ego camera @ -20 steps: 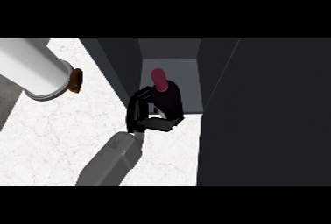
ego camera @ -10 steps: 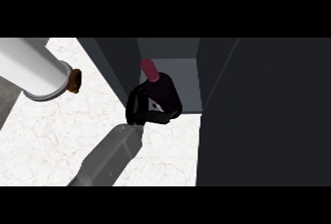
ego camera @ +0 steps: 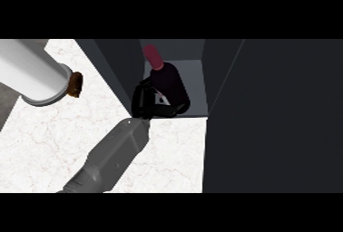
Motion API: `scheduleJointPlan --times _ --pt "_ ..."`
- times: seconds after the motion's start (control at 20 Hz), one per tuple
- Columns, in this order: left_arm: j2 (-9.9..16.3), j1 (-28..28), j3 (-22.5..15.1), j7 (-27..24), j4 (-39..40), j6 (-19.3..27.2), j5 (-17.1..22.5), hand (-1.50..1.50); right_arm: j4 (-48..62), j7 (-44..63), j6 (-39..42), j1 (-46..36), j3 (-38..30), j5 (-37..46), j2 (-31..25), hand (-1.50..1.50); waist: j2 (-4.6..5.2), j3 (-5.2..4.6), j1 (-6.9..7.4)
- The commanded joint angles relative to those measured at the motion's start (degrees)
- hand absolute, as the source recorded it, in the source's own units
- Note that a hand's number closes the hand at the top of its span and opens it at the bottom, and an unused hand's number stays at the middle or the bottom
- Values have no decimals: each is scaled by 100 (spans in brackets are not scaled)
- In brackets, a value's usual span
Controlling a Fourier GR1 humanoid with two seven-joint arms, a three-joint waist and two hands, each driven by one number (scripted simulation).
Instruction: Pick up the wine, place it into the cabinet and close the cabinet
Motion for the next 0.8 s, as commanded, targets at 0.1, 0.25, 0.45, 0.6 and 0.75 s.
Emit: scheduleJointPlan --times 0.1,0.25,0.45,0.6,0.75 --pt "0 -398 -63 93 154 17 345 150 263 -264 221 103 -151 -41 -116 -150 0 1 -21" --pt "0 -546 -114 152 339 82 452 150 -33 -247 103 235 73 85 59 -150 2 0 -52" --pt "0 -820 54 97 842 13 368 150 94 -154 117 -9 -59 -45 -53 -150 12 0 -37" --pt "0 -713 -76 40 951 57 456 150 165 65 -56 -294 12 -46 -1 -150 39 -3 -113" --pt "0 -689 44 -43 1300 -70 456 150 571 -325 126 -265 41 154 -16 -150 64 -2 -136"
